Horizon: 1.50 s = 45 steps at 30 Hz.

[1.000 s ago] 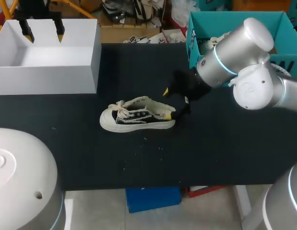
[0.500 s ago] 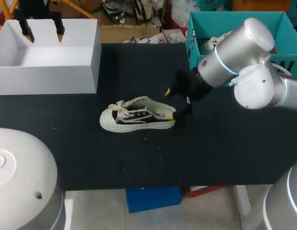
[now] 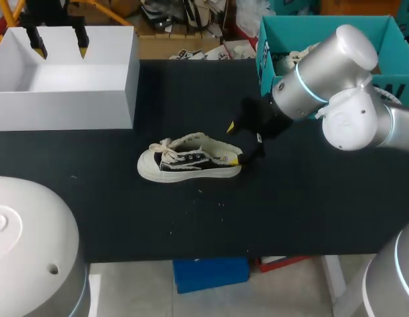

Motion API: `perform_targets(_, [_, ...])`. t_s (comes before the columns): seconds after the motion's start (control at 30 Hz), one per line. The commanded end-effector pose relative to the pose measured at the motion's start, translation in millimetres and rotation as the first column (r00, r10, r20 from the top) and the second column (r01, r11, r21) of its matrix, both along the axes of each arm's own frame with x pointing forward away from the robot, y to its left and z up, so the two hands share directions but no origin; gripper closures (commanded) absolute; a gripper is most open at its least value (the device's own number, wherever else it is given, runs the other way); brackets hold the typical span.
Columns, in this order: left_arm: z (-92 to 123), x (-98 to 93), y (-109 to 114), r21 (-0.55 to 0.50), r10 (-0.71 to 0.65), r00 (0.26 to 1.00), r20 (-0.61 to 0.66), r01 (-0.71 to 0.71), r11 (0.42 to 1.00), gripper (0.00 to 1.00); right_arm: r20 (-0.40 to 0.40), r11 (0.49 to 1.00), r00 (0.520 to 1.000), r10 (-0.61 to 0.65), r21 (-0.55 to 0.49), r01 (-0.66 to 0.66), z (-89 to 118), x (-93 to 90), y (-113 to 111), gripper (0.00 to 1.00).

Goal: Take the shoe out of the shoebox, open the shoe tongue, remove and reinsert the insole, then place the shoe into the shoebox

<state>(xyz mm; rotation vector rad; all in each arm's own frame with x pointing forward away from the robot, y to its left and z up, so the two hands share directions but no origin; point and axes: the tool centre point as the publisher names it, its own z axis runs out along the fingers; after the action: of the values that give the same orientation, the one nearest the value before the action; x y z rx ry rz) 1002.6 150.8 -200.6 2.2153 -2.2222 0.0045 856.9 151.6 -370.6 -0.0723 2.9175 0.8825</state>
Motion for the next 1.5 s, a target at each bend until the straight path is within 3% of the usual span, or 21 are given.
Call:
perform_targets(0.03, [1,-0.5,-1,0.003,0.002,1.0,-0.002,-0.002,1.0,0.0,0.0,1.0,1.0,-0.001,0.0,0.001,0,-0.2,1,0.0])
perform_targets(0.63, [1,-0.5,-1,0.003,0.002,1.0,-0.002,-0.002,1.0,0.0,-0.003,1.0,1.0,0.013,0.009,-0.013,-9,-2.9,-5,0.0])
perform_targets(1.07, [1,-0.5,-1,0.003,0.002,1.0,-0.002,-0.002,1.0,0.0,-0.028,0.997,1.0,-0.009,0.077,0.012,-40,6.2,-8,0.0])
perform_targets(1.5, [1,-0.5,-1,0.003,0.002,1.0,-0.002,-0.002,1.0,0.0,-0.044,0.99,0.999,-0.016,0.142,0.022,-57,6.4,6,0.0])
